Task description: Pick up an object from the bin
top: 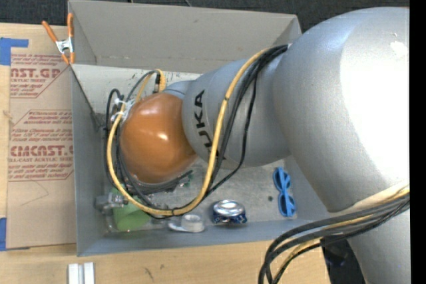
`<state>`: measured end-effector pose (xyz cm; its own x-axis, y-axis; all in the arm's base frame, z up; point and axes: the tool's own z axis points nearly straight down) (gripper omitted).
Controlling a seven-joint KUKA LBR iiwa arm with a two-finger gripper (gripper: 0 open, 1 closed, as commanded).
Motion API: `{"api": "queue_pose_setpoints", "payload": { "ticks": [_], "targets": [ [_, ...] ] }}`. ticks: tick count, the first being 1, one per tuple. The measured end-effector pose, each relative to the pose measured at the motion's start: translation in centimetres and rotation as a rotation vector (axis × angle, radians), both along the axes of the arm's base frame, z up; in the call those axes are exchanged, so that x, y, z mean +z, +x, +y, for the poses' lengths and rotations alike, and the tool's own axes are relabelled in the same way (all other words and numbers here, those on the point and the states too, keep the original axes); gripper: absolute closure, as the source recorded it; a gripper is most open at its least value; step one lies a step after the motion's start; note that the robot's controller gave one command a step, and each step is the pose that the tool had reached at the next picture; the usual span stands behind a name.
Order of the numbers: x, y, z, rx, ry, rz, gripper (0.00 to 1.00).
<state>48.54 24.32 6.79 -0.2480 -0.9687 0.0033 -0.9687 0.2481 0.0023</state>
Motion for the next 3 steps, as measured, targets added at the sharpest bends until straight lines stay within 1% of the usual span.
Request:
{"api": "queue_pose_setpoints", "payload": {
  "ticks": [1,2,3],
  "targets": [
    [0.0,0.0,0.0,-0.003,0.003,-0.001,0.0],
    [0.0,0.0,0.0,-0.002,0.004,-0.002,1.0],
    [9.0,0.1,0.3,-0.004,0.008,-0.011,1.0]
  ]
}}
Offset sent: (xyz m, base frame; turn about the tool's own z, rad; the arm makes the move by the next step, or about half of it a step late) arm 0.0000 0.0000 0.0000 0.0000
